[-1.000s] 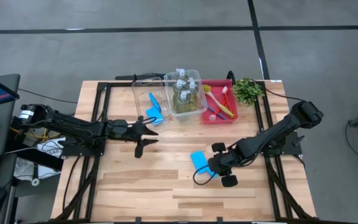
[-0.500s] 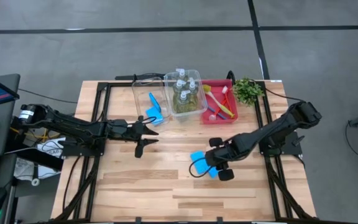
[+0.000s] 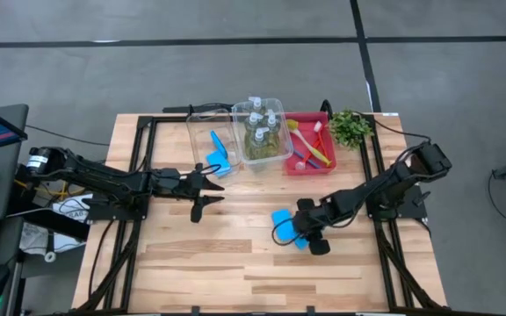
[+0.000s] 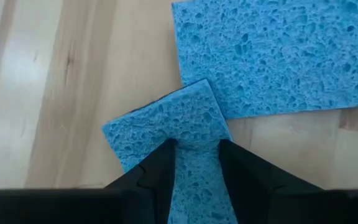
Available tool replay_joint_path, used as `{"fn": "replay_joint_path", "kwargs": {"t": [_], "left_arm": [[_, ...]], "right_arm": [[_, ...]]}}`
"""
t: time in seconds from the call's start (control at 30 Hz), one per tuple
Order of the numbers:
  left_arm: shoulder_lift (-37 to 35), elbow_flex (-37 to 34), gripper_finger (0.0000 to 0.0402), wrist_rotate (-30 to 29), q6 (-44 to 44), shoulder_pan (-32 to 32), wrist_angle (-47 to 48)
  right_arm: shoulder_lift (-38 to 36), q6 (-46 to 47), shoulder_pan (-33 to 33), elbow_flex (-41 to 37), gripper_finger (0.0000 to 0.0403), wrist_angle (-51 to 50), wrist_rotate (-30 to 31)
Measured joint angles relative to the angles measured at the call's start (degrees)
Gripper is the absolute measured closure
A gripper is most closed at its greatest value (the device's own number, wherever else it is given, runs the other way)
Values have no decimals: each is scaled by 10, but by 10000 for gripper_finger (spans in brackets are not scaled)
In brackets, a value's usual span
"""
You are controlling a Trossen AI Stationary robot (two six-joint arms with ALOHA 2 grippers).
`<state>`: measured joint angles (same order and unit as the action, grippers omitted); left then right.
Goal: Pick & Place Kitchen Sink Supplies
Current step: Put the blue sponge into the left transparent bin
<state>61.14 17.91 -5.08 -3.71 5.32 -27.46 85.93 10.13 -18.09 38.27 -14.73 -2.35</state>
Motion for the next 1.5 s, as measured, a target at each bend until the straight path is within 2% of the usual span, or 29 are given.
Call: {"fn": "replay_joint_path", "kwargs": {"t": [0.17,0.5,1.07,1.2,1.5], "left_arm": [[0,0,259,0,1,0,-1],[0,0,259,0,4,0,-4],[0,0,259,0,4,0,-5],[0,0,259,0,4,0,-7],[0,0,259,0,4,0,-7]], "right_arm": [[29,2,27,-35,281,73,-30],[49,0,63,-36,281,90,-82],[47,0,64,-37,281,105,-94],[24,6,61,-38,295,98,-96],[-95,17,51,-40,360,74,-89]]}}
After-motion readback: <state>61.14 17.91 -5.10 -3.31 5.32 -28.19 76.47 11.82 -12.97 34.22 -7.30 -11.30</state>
